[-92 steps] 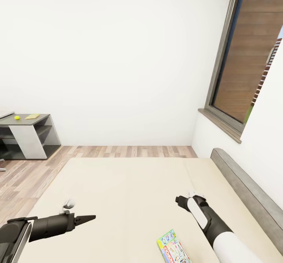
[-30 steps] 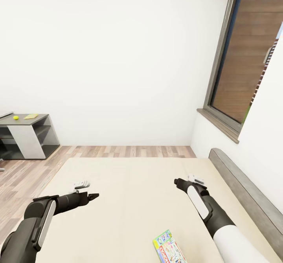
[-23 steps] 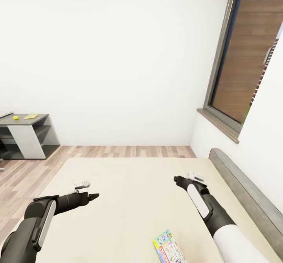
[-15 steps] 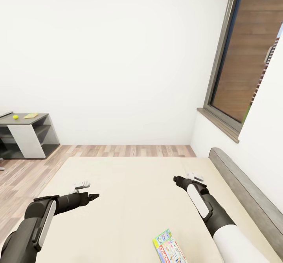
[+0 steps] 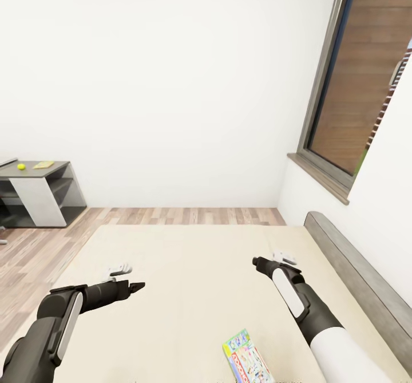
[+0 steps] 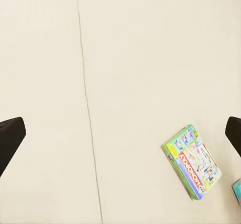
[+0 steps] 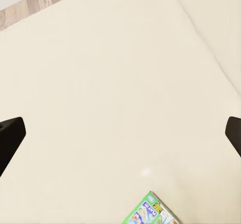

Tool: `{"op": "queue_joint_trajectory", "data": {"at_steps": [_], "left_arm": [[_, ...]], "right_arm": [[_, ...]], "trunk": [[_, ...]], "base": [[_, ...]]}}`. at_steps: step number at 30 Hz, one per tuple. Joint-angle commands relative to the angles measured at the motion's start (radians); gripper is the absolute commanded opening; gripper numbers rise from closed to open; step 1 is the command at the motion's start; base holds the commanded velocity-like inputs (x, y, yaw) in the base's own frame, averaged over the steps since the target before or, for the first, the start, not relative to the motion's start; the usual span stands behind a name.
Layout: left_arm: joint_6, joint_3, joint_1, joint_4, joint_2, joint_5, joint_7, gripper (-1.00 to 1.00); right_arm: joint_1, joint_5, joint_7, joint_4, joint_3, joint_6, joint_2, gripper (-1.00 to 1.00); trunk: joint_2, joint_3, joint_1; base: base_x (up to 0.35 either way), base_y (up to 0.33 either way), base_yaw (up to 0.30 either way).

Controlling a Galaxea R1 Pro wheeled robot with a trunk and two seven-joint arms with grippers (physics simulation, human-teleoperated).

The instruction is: Put all the toys in the child's room - the three board games (two on the bed and one on the table), the two jigsaw puzzles on the table, and the tennis ball on the table - inside the toy box on the table in the child's room.

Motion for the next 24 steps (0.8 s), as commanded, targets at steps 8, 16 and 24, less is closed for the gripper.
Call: {"op": "queue_joint_trajectory", "data": {"at_steps": [8,16,24], "left_arm": [[0.006,0.001,-0.001,-0.001,-0.001,-0.003,-0.006,1.0],[0.005,0.001,-0.001,-0.001,-0.001,-0.002,-0.006,1.0],[0.005,0.001,-0.001,-0.001,0.0,-0.002,-0.007,1.0]], "right_arm": [[-0.001,-0.01,-0.01,0.0,0.006,0.002,0.0,1.0],[-0.001,-0.01,-0.01,0.0,0.006,0.003,0.0,1.0],[-0.001,-0.009,-0.01,0.0,0.006,0.004,0.001,1.0]], "trunk": [[-0.002,-0.015,0.001],[-0.002,-0.029,0.001],[-0.002,-0.042,0.001]], "base": [[0.0,0.0,0.0],[0.0,0.0,0.0],[0.0,0.0,0.0]]}}
